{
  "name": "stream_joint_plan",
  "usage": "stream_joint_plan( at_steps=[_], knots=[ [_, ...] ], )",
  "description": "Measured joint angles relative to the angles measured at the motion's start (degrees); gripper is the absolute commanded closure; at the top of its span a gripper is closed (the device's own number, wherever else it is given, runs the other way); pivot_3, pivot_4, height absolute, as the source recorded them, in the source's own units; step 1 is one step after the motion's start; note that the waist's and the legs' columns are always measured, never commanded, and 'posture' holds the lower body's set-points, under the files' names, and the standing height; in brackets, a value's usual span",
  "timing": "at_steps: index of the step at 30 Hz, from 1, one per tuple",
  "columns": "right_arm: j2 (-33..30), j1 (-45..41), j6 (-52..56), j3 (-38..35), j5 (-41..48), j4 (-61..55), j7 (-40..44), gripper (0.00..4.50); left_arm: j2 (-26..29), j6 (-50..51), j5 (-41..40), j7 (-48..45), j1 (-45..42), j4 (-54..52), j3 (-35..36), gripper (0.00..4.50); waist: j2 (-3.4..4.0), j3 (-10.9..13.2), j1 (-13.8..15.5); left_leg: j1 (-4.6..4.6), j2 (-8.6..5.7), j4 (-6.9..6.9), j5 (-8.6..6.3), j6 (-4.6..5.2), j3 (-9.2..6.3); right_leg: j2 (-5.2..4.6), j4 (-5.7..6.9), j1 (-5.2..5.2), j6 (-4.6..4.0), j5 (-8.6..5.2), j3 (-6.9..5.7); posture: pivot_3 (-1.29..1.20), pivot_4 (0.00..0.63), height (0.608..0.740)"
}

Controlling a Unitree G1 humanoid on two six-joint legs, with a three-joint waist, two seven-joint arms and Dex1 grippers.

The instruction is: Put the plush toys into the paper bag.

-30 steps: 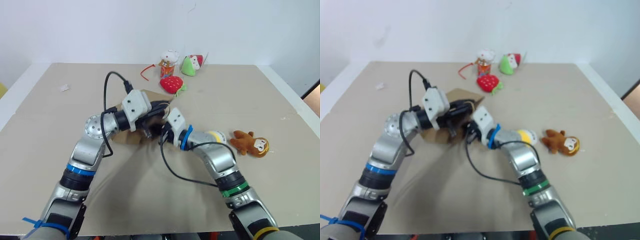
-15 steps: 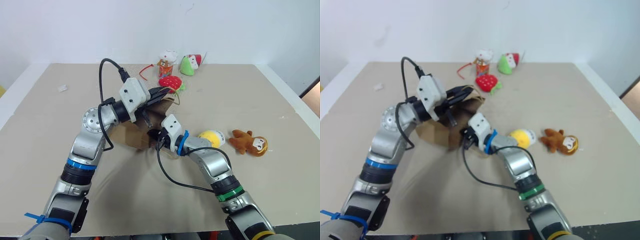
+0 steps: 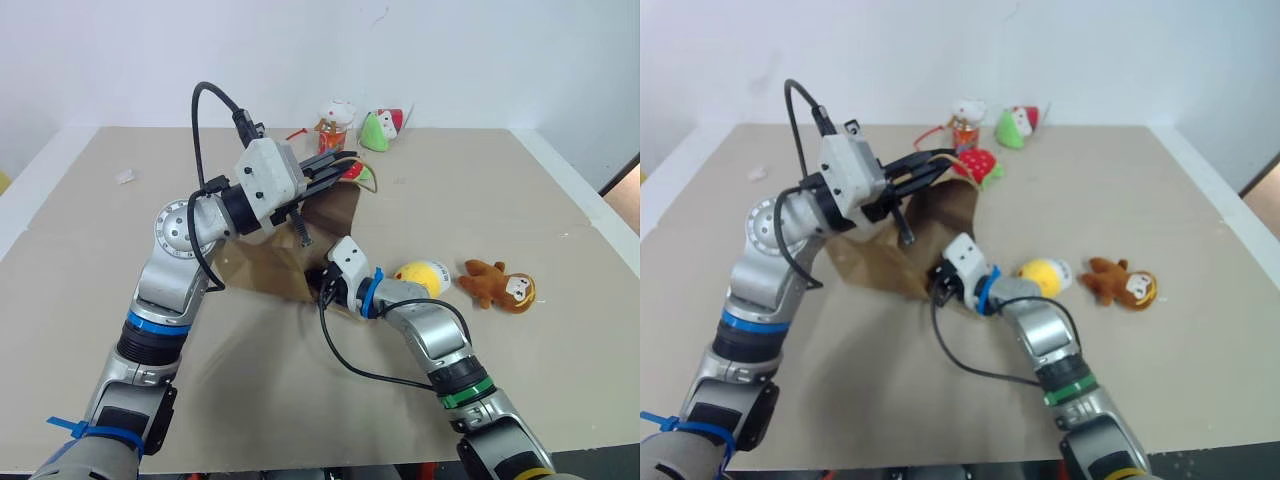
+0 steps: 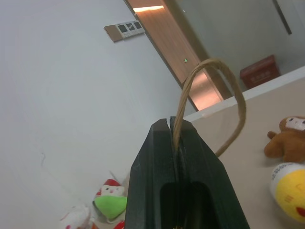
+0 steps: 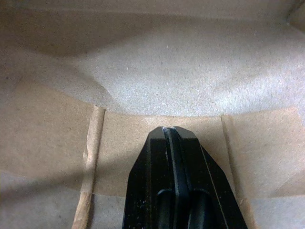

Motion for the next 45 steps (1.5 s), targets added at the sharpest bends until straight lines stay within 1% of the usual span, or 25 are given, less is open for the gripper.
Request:
stream_joint_plan(
  at_steps=[5,10,13,21,27,30,33,34,35,36,38,39,40,41,42,44,45],
  knots=[
    [-1.4,0.8,0.3,0.7,-0.3,-1.0,2.5,4.39,0.7,-1.0,1.4,-0.1,2.3,0.0,-0.5,4.5,0.0,0.0,0.0,0.02,0.0,-0.01,0.0,0.0,-0.02,-0.01,-0.01,0.03,0.0,-0.03,-0.02,0.0,0.15,0.74],
    [-1.2,1.0,-0.6,0.6,-0.5,-0.6,2.7,4.39,0.9,-2.1,1.7,0.2,2.2,-0.4,-0.5,4.5,0.0,0.0,0.0,0.06,0.0,-0.01,0.0,0.0,-0.02,-0.01,-0.01,0.07,0.01,-0.03,-0.02,0.0,0.15,0.74],
    [-0.6,0.4,-1.0,0.5,-0.6,0.6,2.9,4.39,1.6,-2.5,1.8,-0.3,0.2,-0.4,-0.5,4.5,0.0,-0.1,0.0,0.14,0.01,-0.01,0.0,0.0,-0.02,0.02,-0.01,0.11,-0.01,-0.02,-0.03,0.0,0.15,0.74],
    [-0.3,0.4,-1.9,0.4,-0.7,1.2,3.0,4.39,1.9,-3.3,1.8,-0.9,-1.6,-0.3,-0.5,4.5,0.03,-0.1,0.0,0.18,0.03,-0.01,0.0,0.0,0.0,0.05,0.0,0.12,-0.01,-0.01,0.0,0.0,0.15,0.74],
    [-0.5,0.4,-1.8,0.1,-1.1,0.6,2.9,4.39,2.4,-4.1,2.3,-1.0,2.6,0.0,-1.1,4.5,0.07,-0.1,0.0,0.18,0.04,-0.02,0.0,0.0,0.02,0.03,0.0,0.11,-0.02,-0.01,0.01,0.0,0.15,0.74],
    [-3.5,1.3,-0.3,0.0,-0.8,-3.8,4.5,4.39,3.7,-5.4,2.5,-1.3,4.7,0.1,-1.1,4.5,0.09,-0.1,0.0,0.08,0.02,-0.03,0.0,0.0,0.02,-0.01,-0.01,0.05,-0.01,-0.02,0.0,0.0,0.15,0.74],
    [-6.6,2.2,2.9,-2.8,1.9,-10.6,6.3,4.39,4.4,-6.1,2.5,-1.9,5.9,0.3,-1.0,4.5,0.09,-0.1,0.1,-0.04,-0.02,-0.02,0.0,0.0,0.02,-0.06,-0.02,-0.03,0.01,-0.03,-0.01,0.0,0.15,0.74],
    [-8.7,2.3,4.5,-4.4,4.0,-15.2,7.7,4.39,4.7,-6.8,2.5,-2.0,5.9,0.5,-1.0,4.5,0.09,-0.1,0.1,-0.04,-0.02,-0.02,0.0,0.0,0.01,-0.07,-0.04,-0.02,0.02,-0.03,-0.01,0.0,0.15,0.74],
    [-9.3,2.3,4.8,-4.9,4.5,-16.3,8.1,4.39,4.8,-6.9,2.5,-2.0,5.9,0.6,-1.0,4.5,0.09,-0.1,0.1,-0.04,-0.02,-0.02,0.0,0.0,0.01,-0.07,-0.04,-0.02,0.03,-0.03,-0.02,0.0,0.15,0.74],
    [-11.7,2.9,5.9,-6.7,6.1,-19.9,9.2,4.39,5.1,-7.3,2.5,-2.1,6.0,0.8,-1.0,4.5,0.09,-0.1,0.1,-0.03,-0.02,-0.02,0.0,0.0,-0.01,-0.06,-0.05,0.0,0.03,-0.03,-0.04,0.0,0.15,0.74],
    [-12.5,3.6,6.5,-7.5,6.7,-21.1,9.6,4.39,5.3,-7.4,2.5,-2.1,6.1,0.9,-1.0,4.5,0.08,-0.1,0.1,-0.03,-0.01,-0.03,0.0,0.0,-0.03,-0.05,-0.05,0.0,0.02,-0.03,-0.05,0.0,0.15,0.74],
    [-13.0,4.1,7.0,-7.9,7.2,-21.6,10.0,4.14,5.3,-7.7,2.5,-2.1,6.2,1.0,-1.0,4.5,0.09,-0.1,0.1,-0.01,0.0,-0.03,0.0,0.0,-0.03,-0.04,-0.04,0.0,0.01,-0.03,-0.06,0.0,0.15,0.74],
    [-16.3,4.9,8.3,-9.1,9.0,-22.9,11.7,3.83,5.4,-8.3,2.4,-2.3,6.2,1.3,-1.1,4.5,0.12,0.0,0.1,-0.01,-0.01,-0.03,0.0,0.0,-0.02,-0.05,-0.04,0.0,0.01,-0.03,-0.05,0.0,0.15,0.74],
    [-16.9,4.9,8.6,-10.1,9.5,-23.0,12.1,3.58,5.4,-8.4,2.4,-2.4,6.3,1.4,-1.1,4.5,0.12,0.0,0.1,-0.01,-0.01,-0.02,0.0,0.0,-0.01,-0.05,-0.04,0.01,0.02,-0.02,-0.05,0.0,0.15,0.74],
    [-17.2,4.9,8.7,-10.7,9.7,-23.1,12.2,3.14,5.4,-8.4,2.4,-2.4,6.3,1.5,-1.1,4.5,0.12,0.0,0.1,-0.01,-0.01,-0.02,0.0,0.0,0.0,-0.05,-0.04,0.0,0.02,-0.02,-0.04,0.0,0.15,0.74],
    [-18.7,4.9,9.4,-13.1,11.5,-23.5,13.3,2.79,5.3,-8.6,2.4,-2.6,6.3,1.7,-1.1,4.5,0.12,0.0,0.1,0.0,-0.02,-0.02,0.0,0.0,0.0,-0.06,-0.05,0.01,0.02,-0.02,-0.04,0.0,0.15,0.74],
    [-20.4,4.9,9.9,-15.0,12.8,-23.5,14.2,2.4,5.4,-8.8,2.4,-2.9,6.4,1.9,-1.1,4.5,0.11,0.0,0.1,-0.01,-0.03,-0.02,0.0,0.0,0.0,-0.06,-0.05,0.01,0.02,-0.03,-0.04,0.0,0.15,0.74]
  ],
)
